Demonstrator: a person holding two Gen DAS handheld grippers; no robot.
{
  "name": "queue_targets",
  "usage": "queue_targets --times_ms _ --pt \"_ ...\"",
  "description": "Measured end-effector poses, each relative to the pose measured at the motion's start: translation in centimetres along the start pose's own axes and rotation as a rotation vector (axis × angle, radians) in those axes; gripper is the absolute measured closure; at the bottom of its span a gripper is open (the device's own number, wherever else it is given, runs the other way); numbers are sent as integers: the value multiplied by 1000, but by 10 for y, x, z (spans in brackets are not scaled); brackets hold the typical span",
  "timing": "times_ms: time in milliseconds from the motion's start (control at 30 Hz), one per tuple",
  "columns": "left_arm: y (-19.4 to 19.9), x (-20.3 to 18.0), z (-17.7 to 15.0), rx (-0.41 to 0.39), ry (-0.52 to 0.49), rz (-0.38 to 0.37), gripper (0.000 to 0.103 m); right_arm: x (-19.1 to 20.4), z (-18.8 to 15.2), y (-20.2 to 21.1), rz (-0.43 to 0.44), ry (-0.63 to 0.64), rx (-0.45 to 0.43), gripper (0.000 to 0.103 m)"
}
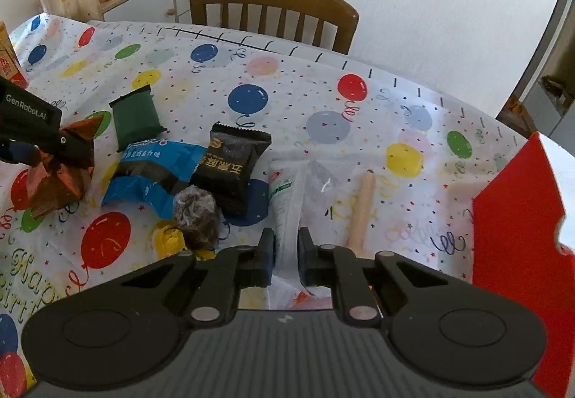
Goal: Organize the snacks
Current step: 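Grasp the orange Oreo packet with the left tool while the right tool grasps the clear plastic pouch, then carry the Oreo packet and plastic pouch over the box and lower them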
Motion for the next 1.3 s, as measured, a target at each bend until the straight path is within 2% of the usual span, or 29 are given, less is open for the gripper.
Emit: queue_targets --times_ms 267,600,900,1300 --pt "17 -1 -9 -8 -16 -21 64 -15 -6 27 30 -67 -26 91" --pt "55 -20 -25 -20 -99 -78 65 -34 -10 82 75 -110 -80 91" --pt "93 -62 -39 -42 -197 -155 65 -56 -21 132 95 -139 -123 91" --pt "127 -145 -69 -57 -361 -253 65 -110 -39 184 72 -175 -181 91"
Point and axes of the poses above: each gripper's, at about its wrist camera, not at the fingertips, and y roughly against the way its jaws point, x to its left, z to its top, the point moved 4 cm from there along -y, roughly the way its jaws point, and after that the axes turned 10 degrees about -z, right-handed, at the moved point
